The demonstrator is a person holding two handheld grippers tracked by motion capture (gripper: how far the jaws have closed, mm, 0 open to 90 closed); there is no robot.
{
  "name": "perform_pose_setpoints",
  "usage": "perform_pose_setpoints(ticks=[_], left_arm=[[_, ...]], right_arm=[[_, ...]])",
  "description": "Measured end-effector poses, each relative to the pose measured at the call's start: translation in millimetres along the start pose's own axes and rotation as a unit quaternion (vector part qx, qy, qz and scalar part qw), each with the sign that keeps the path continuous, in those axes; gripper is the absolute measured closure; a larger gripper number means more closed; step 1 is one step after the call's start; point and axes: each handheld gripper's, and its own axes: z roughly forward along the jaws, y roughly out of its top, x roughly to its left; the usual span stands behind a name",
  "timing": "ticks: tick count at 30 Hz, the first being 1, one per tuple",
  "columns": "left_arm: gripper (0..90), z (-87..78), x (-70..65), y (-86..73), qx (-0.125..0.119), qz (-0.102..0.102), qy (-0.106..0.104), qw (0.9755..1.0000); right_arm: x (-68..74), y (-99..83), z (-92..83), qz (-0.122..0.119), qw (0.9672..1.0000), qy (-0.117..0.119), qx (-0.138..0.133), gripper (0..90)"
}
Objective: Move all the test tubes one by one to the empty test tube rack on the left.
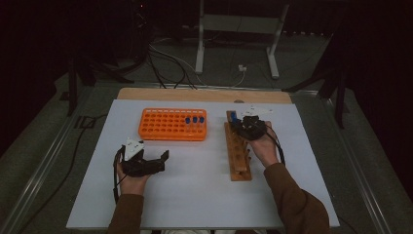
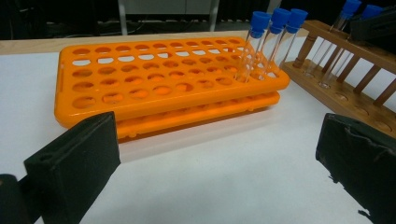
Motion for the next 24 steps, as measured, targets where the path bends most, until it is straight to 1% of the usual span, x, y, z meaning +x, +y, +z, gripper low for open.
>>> perform_pose_setpoints(ticks=[4, 7, 12, 17, 18, 21, 24], left_arm=[[0.7, 0.2, 0.2, -0.3, 0.001, -0.002, 0.000, 1.0000], [0.7, 0.0, -0.2, -0.1, 0.000, -0.002, -0.003, 1.0000], [0.7, 0.9, -0.6, -0.3, 0.003, -0.002, -0.004, 1.0000], [0.8, 1.6, -1.2, -0.4, 0.003, -0.004, -0.004, 1.0000], [0.7, 1.8, -1.4, -0.4, 0.003, -0.004, -0.004, 1.0000], [0.8, 2.2, -2.2, -0.4, 0.003, -0.005, -0.005, 1.0000], [0.7, 2.3, -2.6, -0.4, 0.004, -0.006, -0.006, 1.0000]], right_arm=[[-0.1, -0.3, 0.4, 0.005, 1.0000, -0.001, 0.000, 76.6], [0.2, -0.2, -1.3, 0.004, 1.0000, -0.008, -0.001, 76.8], [-3.5, 0.8, -7.3, 0.020, 0.9997, -0.001, -0.013, 76.8], [-5.6, 2.8, -15.3, 0.022, 0.9995, 0.002, -0.022, 76.9], [-5.6, 3.9, -17.2, 0.021, 0.9995, 0.003, -0.025, 76.9], [-3.5, 8.0, -22.2, 0.007, 0.9996, 0.001, -0.026, 77.0], [-1.9, 13.3, -27.7, 0.001, 0.9994, 0.000, -0.034, 77.0]])
